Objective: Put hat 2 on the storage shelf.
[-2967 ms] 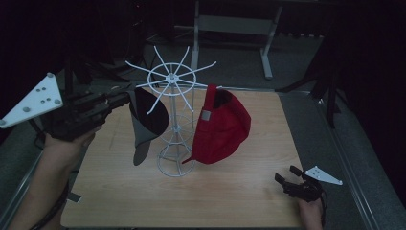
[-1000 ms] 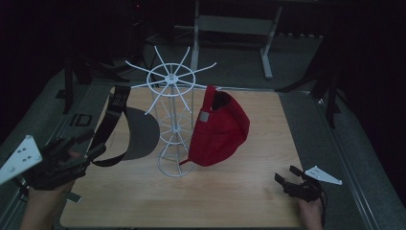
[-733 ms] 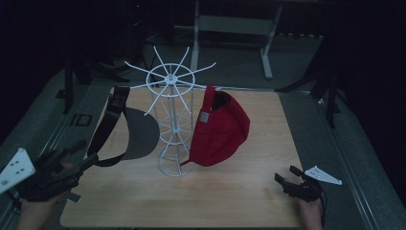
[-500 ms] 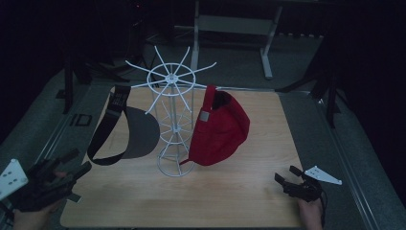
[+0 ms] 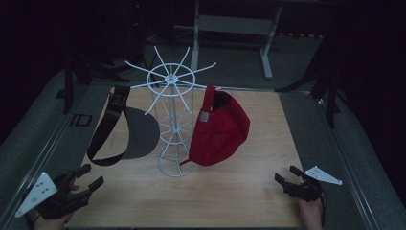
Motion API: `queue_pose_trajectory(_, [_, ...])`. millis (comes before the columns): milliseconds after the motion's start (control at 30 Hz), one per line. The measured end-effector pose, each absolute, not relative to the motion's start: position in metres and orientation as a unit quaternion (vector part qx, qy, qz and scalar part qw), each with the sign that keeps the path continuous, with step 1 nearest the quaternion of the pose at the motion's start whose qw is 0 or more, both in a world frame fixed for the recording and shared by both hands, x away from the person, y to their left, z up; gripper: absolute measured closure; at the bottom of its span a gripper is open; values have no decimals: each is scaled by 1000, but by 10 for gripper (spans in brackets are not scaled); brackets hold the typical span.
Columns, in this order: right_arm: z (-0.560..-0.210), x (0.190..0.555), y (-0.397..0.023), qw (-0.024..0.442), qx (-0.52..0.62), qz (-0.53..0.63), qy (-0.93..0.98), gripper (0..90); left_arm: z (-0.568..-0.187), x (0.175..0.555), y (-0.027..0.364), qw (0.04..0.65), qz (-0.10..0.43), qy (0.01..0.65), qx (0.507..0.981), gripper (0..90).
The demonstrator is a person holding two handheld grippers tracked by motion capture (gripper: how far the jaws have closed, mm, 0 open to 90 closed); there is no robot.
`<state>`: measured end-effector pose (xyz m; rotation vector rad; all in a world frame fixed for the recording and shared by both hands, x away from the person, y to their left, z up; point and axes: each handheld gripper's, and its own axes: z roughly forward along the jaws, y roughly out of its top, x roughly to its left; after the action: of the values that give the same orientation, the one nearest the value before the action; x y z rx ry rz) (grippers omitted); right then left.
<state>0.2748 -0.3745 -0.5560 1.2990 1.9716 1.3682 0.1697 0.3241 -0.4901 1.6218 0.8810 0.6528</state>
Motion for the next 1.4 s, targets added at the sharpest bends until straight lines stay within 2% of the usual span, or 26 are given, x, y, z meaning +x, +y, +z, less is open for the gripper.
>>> queue_pose_trajectory(267, [-556, 275, -375, 206, 466, 492, 706, 165, -516, 185, 308, 531, 263, 368, 717, 386])
queue_pose_trajectory(467, [-556, 274, -375, 207, 466, 495, 703, 161, -529, 196, 301, 535, 224, 372, 725, 383])
queue_pose_trajectory(733, [-556, 273, -373, 219, 465, 487, 707, 162, -541, 204, 292, 525, 215, 393, 723, 186])
queue_pose_trajectory(867, [-556, 273, -373, 219, 467, 486, 706, 162, -546, 206, 288, 513, 223, 403, 725, 156])
queue_pose_trajectory(1400, [-556, 272, -373, 223, 468, 488, 702, 162, -558, 207, 284, 478, 233, 432, 729, 145])
